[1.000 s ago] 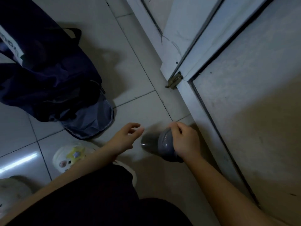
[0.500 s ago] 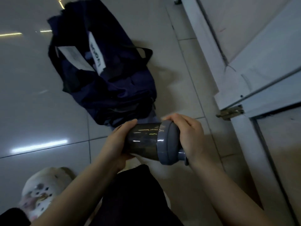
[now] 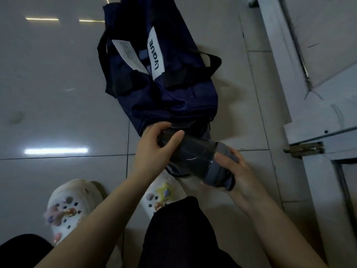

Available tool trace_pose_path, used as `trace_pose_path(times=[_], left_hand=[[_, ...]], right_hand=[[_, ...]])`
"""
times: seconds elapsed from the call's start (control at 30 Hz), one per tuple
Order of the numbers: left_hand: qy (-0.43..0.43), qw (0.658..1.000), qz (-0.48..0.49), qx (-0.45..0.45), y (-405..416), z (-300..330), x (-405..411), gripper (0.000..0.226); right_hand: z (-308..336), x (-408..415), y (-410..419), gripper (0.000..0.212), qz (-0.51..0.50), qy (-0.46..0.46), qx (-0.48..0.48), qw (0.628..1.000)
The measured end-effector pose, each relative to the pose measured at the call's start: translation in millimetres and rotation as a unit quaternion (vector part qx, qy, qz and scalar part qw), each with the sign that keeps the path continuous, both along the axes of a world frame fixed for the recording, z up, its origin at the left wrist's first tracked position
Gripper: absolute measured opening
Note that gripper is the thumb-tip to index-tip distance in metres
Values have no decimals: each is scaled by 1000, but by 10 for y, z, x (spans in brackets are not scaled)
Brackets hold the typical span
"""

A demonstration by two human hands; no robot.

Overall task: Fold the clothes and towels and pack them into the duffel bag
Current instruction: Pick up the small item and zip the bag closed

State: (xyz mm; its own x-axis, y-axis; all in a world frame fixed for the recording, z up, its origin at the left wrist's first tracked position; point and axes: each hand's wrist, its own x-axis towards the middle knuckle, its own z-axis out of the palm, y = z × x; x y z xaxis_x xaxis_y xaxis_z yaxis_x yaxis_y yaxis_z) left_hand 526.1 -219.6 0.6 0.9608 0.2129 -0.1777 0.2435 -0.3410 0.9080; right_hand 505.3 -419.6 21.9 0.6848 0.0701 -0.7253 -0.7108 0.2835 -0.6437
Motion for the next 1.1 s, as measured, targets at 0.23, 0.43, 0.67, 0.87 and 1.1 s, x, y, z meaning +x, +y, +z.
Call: trace_pose_path(times=[0.23,0.43,0.67,0.87,1.1], left_hand=[[-305,765,-184,536,582,-706,601,54],[-265,720,-243,594,925,-588,1208,76],[-354,750,-109,547,810,-706,925,62],[-358,762,-93,532,611,-1019,541,49],[-359,768,-113,518,768,-1053,983,34]], right_hand=[[4,54,-74,59,-1,-66,-172,983],[-180,170,220,73,47,-196,-256,945],[-310,212,373,90,91,-236,-336,907],[-331,160,358,93,95,-242,-346,902],[-336,222,353,97,90,-267,-360,889]])
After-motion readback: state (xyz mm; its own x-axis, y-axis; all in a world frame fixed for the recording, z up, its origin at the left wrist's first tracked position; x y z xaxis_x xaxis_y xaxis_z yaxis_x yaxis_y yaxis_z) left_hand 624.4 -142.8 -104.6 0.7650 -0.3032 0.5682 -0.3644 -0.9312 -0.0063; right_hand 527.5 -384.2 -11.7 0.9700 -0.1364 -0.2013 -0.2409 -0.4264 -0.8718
